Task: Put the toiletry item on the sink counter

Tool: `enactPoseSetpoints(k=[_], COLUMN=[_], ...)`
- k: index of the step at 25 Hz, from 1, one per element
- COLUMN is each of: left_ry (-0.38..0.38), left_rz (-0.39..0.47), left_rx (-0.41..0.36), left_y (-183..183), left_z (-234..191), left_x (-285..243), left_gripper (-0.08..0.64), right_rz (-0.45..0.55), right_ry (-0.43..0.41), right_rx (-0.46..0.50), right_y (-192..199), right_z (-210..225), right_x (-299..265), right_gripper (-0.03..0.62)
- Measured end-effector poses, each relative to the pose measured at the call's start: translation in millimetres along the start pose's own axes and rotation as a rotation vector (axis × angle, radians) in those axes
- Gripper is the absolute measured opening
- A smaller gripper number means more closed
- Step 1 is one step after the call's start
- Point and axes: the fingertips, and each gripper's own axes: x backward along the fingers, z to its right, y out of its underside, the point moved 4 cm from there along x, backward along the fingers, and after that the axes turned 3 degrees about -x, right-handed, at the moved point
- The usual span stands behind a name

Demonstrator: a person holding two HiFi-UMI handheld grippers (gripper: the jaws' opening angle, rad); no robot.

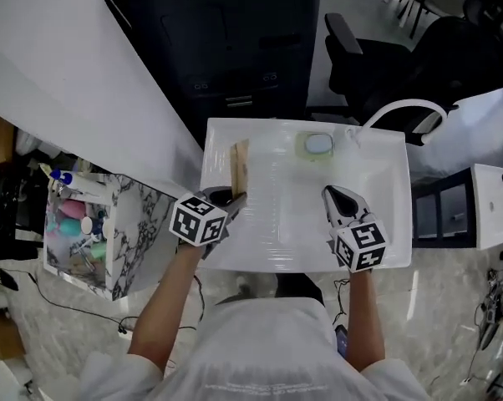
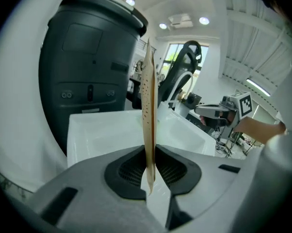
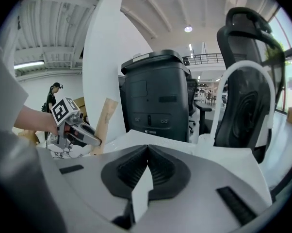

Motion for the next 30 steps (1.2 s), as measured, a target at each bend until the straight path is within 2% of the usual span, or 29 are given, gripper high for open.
enactPoseSetpoints(k=[2,5,8,14,19,24,30], left_ry=[0.025,0.021,0.022,0.077,0.16,0.108,0.106], left_rz=[-0.053,-0.103,-0.14,-0.227,-0.228,-0.226,-0.256], left_rx=[0.027,0.056,0.062,0.075,0.155,0.198,0.225], left_y=[16.7,34.0,44.3,64.7,71.5,74.9,82.9], left_z=[1.8,-2.0,-4.2,2.6,7.8,-1.0,0.2], left_x=[-15.5,-33.0,-50.7,-89.0,-101.2,-104.4,-106.5], left_gripper=[0.052,0.052,0.052,0.052,0.052,0.052,0.061], right_rz=[-0.032,-0.055,-0.071,-0.122,-0.137,-0.151,-0.15], right_ry=[-0.014,-0.02,-0.023,-0.056,-0.075,-0.092,-0.093], right_rx=[-0.018,-0.03,-0.047,-0.063,-0.091,-0.079,-0.068], right_y=[11.9,21.5,29.2,46.5,53.0,55.5,53.4], right_z=[3.9,12.8,21.3,23.1,24.7,25.0,23.8], right_x=[-6.6,-11.9,-15.8,-20.5,-24.2,-29.8,-33.7], right_gripper=[-0.003,-0.003,-0.003,-0.003,-0.003,-0.003,-0.003])
